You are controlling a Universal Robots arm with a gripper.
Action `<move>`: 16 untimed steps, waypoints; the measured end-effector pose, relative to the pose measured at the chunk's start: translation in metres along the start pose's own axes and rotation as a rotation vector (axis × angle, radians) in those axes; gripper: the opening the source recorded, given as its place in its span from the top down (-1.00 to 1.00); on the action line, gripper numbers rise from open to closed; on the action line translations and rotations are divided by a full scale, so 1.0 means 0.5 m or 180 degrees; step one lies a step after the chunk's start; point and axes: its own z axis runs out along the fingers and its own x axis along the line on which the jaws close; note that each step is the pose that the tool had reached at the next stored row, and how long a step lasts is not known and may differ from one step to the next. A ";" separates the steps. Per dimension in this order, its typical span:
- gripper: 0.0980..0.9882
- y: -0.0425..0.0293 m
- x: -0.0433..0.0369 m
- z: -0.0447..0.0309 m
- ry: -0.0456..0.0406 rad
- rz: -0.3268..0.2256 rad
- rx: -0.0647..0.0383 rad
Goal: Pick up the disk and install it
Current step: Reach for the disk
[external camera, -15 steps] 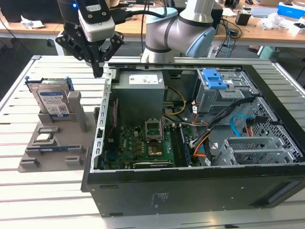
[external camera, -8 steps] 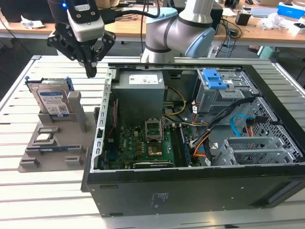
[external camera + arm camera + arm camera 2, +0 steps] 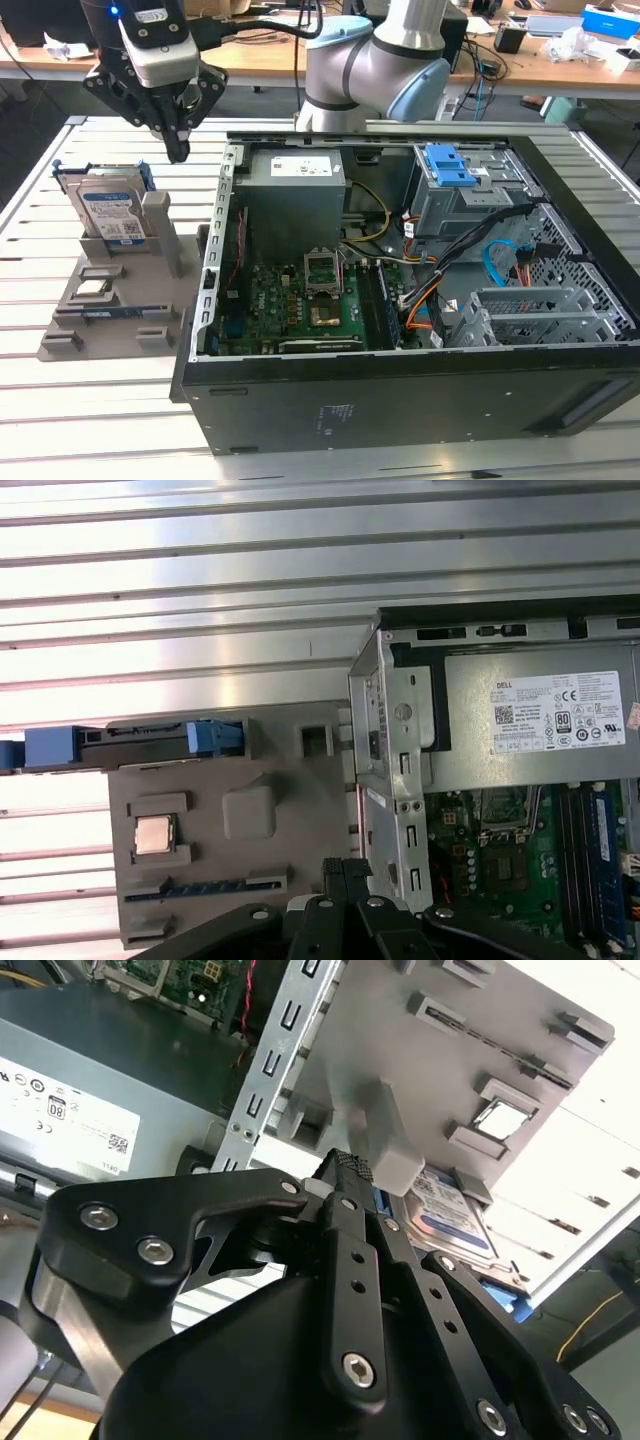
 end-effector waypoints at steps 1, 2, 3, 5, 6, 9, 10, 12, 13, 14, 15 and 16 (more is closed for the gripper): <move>0.98 0.000 0.006 0.000 0.0000 0.0000 0.0000; 0.98 -0.001 0.013 0.000 0.0000 0.0000 0.0000; 0.98 -0.001 0.016 0.000 0.0000 0.0000 0.0000; 0.98 -0.002 0.027 -0.001 0.0000 0.0000 0.0000; 0.98 -0.002 0.032 -0.001 0.0000 0.0000 0.0000; 0.98 -0.004 0.047 -0.001 0.0000 0.0000 0.0000; 0.98 -0.004 0.053 -0.001 0.0000 0.0000 0.0000; 0.98 -0.005 0.064 -0.001 0.0000 0.0000 0.0000; 0.98 -0.005 0.068 -0.001 0.0000 0.0000 0.0000; 0.98 -0.005 0.071 -0.002 0.0000 0.0000 0.0000; 0.98 -0.005 0.074 -0.002 0.0000 0.0000 0.0000; 0.98 -0.006 0.079 -0.002 0.0000 0.0000 0.0000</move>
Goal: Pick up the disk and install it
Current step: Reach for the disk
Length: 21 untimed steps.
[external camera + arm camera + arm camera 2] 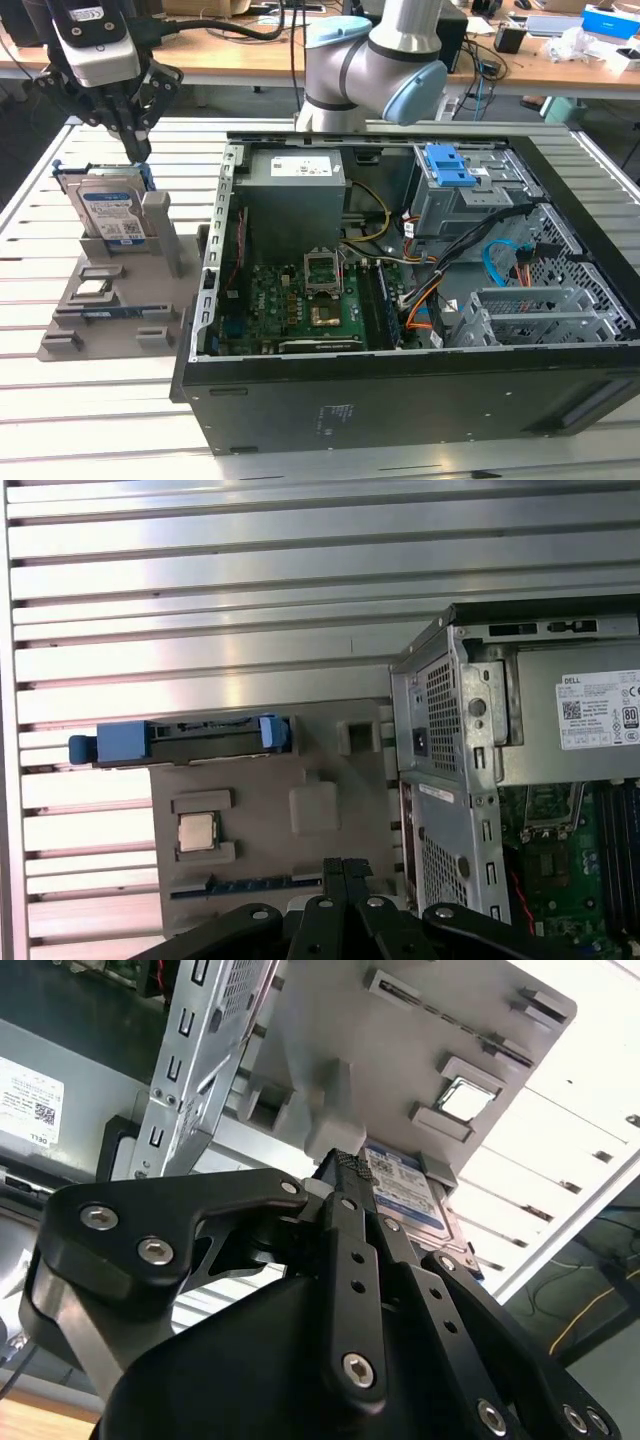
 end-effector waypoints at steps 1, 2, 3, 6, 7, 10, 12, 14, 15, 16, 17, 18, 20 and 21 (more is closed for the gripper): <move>0.98 0.000 0.004 0.000 0.0000 0.0000 0.0000; 0.98 -0.001 0.010 0.000 0.0000 0.0000 0.0000; 0.98 -0.001 0.013 0.000 0.0000 0.0000 0.0000; 0.98 -0.002 0.024 0.000 0.0000 0.0000 0.0000; 0.98 -0.002 0.026 0.000 0.0000 0.0000 0.0000; 0.98 -0.003 0.035 -0.001 0.0000 0.0000 0.0000; 0.98 -0.003 0.043 -0.001 0.0000 0.0000 0.0000; 0.98 -0.004 0.053 -0.001 0.0000 0.0000 0.0000; 0.98 -0.004 0.058 -0.001 0.0000 0.0000 0.0000; 0.98 -0.005 0.062 -0.001 0.0000 0.0000 0.0000; 0.98 -0.005 0.065 -0.001 0.0000 0.0000 0.0000; 0.98 -0.005 0.070 -0.001 0.0000 0.0000 0.0000; 0.98 -0.006 0.084 -0.001 0.0000 0.0000 0.0000; 0.98 -0.007 0.089 -0.001 0.0000 0.0000 0.0000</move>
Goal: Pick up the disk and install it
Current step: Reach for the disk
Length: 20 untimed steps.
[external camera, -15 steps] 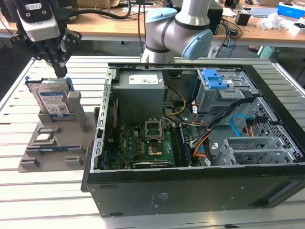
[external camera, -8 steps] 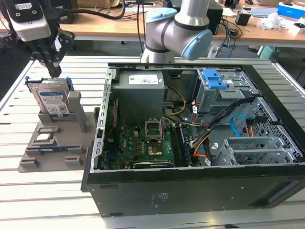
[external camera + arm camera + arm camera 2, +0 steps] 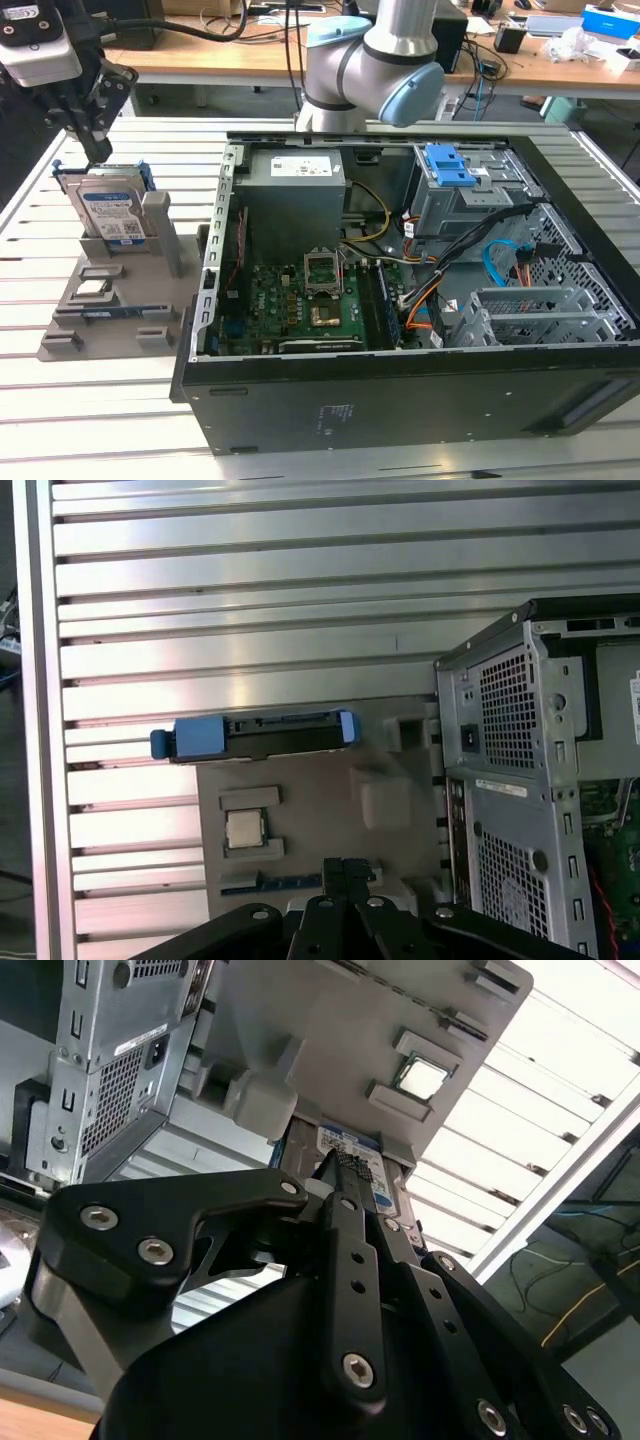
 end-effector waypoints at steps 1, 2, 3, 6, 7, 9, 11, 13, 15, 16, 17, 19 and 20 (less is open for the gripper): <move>0.98 0.000 0.007 0.000 0.0000 0.0000 0.0000; 0.98 -0.001 0.020 0.000 0.0000 0.0000 0.0000; 0.98 -0.002 0.024 0.000 0.0000 0.0000 0.0000; 0.98 -0.003 0.044 0.000 0.0000 0.0000 0.0000; 0.98 -0.003 0.052 0.000 0.0000 0.0000 0.0000; 0.98 -0.004 0.059 0.000 0.0000 0.0000 0.0000; 0.98 -0.004 0.068 0.001 0.0000 0.0000 0.0000; 0.98 -0.004 0.076 0.001 0.0000 0.0000 0.0000; 0.98 -0.003 0.091 0.001 0.0000 0.0000 0.0000; 0.98 -0.003 0.095 0.001 0.0000 0.0000 0.0000; 0.98 -0.003 0.103 0.001 0.0000 0.0000 0.0000; 0.98 -0.003 0.111 0.001 0.0000 0.0000 0.0000; 0.98 -0.002 0.116 0.002 0.0000 0.0000 0.0000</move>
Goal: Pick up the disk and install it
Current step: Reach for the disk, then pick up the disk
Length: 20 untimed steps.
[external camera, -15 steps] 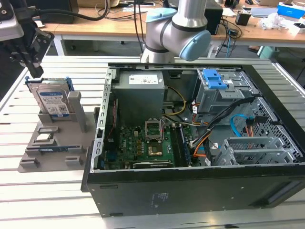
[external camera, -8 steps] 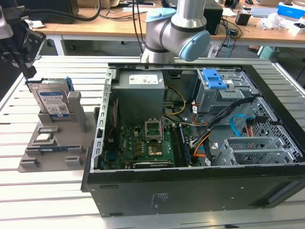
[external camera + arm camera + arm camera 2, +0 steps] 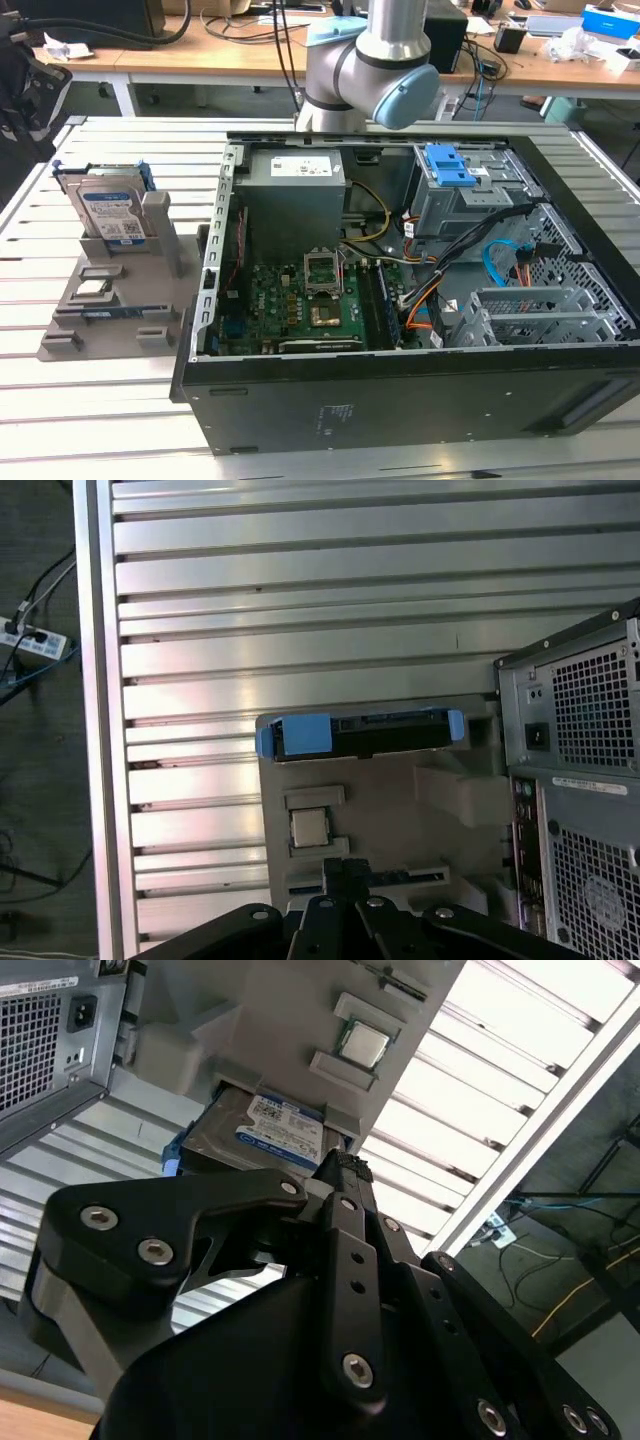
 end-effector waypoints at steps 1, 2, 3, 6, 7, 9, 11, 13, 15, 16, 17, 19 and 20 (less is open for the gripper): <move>0.98 0.000 0.004 0.000 0.0000 0.0000 0.0000; 0.98 0.001 0.012 0.000 0.0000 0.0000 0.0000; 0.98 0.002 0.020 0.001 0.0000 0.0000 0.0001; 0.98 0.010 0.023 0.003 0.0000 0.0000 0.0003; 0.98 0.012 0.023 0.003 0.0000 0.0000 0.0004; 0.98 0.013 0.023 0.004 0.0000 -0.0001 0.0004; 0.98 0.013 0.023 0.004 0.0000 0.0000 0.0004; 0.98 0.014 0.023 0.004 0.0000 0.0000 0.0004; 0.98 0.014 0.023 0.004 0.0000 0.0000 0.0004; 0.98 0.014 0.023 0.004 0.0000 0.0000 0.0004; 0.98 0.014 0.023 0.004 0.0000 0.0000 0.0004; 0.98 0.014 0.023 0.004 0.0000 0.0000 0.0004; 0.98 0.014 0.023 0.004 0.0000 -0.0004 0.0004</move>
